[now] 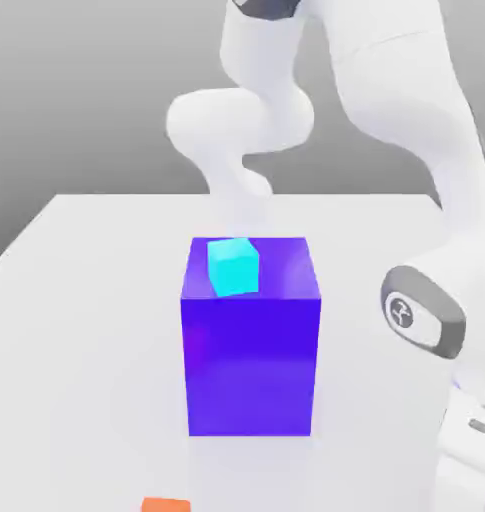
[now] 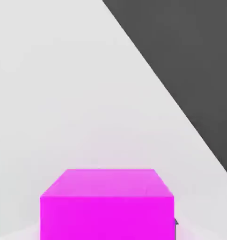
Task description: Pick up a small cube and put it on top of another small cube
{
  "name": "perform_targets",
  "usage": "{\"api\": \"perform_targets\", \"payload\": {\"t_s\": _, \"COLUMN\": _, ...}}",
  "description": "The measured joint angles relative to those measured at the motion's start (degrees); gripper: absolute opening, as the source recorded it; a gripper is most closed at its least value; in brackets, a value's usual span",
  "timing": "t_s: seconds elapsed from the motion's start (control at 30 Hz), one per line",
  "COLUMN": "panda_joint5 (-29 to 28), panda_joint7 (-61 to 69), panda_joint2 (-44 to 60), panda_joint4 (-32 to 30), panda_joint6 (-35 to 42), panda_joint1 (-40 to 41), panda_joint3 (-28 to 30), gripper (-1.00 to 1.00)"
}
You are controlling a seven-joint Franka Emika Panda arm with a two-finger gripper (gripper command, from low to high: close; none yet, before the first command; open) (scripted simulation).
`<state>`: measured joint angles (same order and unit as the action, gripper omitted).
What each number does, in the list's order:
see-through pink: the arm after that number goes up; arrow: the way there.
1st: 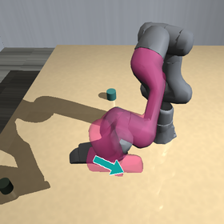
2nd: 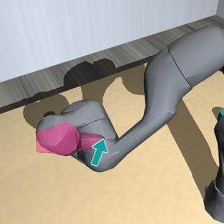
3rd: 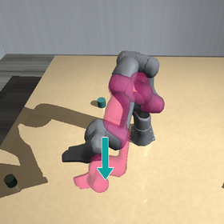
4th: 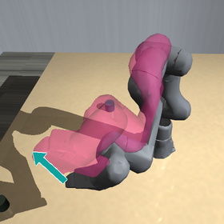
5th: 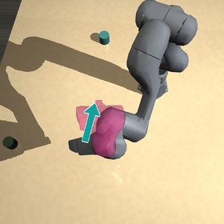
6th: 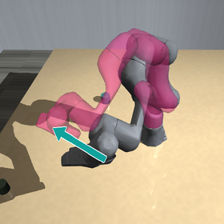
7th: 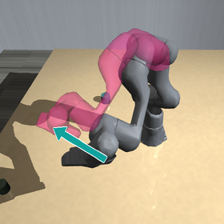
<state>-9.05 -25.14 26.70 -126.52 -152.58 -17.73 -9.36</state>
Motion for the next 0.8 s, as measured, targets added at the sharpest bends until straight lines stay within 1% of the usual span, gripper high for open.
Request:
{"api": "perform_targets", "payload": {"t_s": 0.07, "panda_joint5": 1.3, "panda_joint7": 0.3, "panda_joint2": -4.0, "panda_joint4": -1.7, "panda_joint6": 2.3, "panda_joint1": 0.1, "panda_joint3": -1.2, "gripper": -1.0}}
{"api": "perform_targets", "payload": {"t_s": 0.27, "panda_joint5": 4.2, "panda_joint7": -3.6, "panda_joint2": -16.0, "panda_joint4": -11.8, "panda_joint6": 4.0, "panda_joint1": -3.7, "panda_joint3": -6.0, "gripper": -1.0}}
{"api": "perform_targets", "payload": {"t_s": 0.4, "panda_joint5": 0.4, "panda_joint7": -7.2, "panda_joint2": -11.0, "panda_joint4": -12.8, "panda_joint6": -1.7, "panda_joint1": -5.5, "panda_joint3": -4.7, "gripper": -1.0}}
{"api": "perform_targets", "payload": {"t_s": 0.43, "panda_joint5": -0.7, "panda_joint7": -8.0, "panda_joint2": -9.3, "panda_joint4": -12.8, "panda_joint6": -3.3, "panda_joint1": -6.1, "panda_joint3": -4.0, "gripper": 1.0}}
{"api": "perform_targets", "payload": {"t_s": 0.67, "panda_joint5": -0.8, "panda_joint7": -8.2, "panda_joint2": -9.1, "panda_joint4": -12.8, "panda_joint6": -3.6, "panda_joint1": -6.2, "panda_joint3": -3.8, "gripper": 1.0}}
{"api": "perform_targets", "payload": {"t_s": 0.8, "panda_joint5": 3.4, "panda_joint7": -5.1, "panda_joint2": -16.0, "panda_joint4": -13.3, "panda_joint6": 2.6, "panda_joint1": -4.9, "panda_joint3": -5.9, "gripper": 1.0}}
